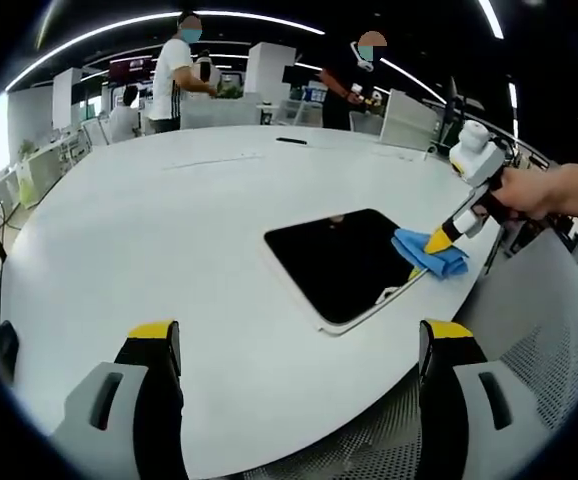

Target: Wipe the mirror surface with the cleaning cloth until all visible marks leave the cleaned area.

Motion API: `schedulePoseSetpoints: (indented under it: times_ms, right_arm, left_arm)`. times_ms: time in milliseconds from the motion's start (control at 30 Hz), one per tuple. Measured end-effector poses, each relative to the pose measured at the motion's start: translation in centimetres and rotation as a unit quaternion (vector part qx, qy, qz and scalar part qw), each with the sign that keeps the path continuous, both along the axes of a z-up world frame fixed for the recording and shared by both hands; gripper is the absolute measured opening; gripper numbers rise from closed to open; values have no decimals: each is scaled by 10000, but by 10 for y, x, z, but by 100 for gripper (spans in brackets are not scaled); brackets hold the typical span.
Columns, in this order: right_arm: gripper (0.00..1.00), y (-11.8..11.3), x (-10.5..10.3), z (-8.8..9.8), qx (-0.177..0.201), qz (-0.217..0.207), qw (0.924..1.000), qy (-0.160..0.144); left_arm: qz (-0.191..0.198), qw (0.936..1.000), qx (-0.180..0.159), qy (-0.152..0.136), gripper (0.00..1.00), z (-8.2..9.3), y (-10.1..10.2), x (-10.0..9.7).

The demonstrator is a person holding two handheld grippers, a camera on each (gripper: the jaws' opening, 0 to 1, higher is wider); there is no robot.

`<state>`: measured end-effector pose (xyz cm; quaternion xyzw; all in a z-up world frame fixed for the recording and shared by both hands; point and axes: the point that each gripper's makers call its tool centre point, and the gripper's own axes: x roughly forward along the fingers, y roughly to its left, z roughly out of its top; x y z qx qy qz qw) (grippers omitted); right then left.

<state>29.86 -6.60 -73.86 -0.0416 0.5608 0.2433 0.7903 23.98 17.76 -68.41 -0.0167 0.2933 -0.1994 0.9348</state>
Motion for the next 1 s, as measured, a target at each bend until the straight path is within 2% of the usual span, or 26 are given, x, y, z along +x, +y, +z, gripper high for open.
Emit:
schedulePoseSetpoints:
  times_ms: [300,1000]
  right_arm:
    - [0,3,14,0,-36,-25,10000,-8]
    - [0,10,73,0,-193,-56,9998,-88]
  left_arm:
    - [40,10000,-15,-21,99,3,0,-1]
    - [38,10000,-2,-14,99,4,-1,-1]
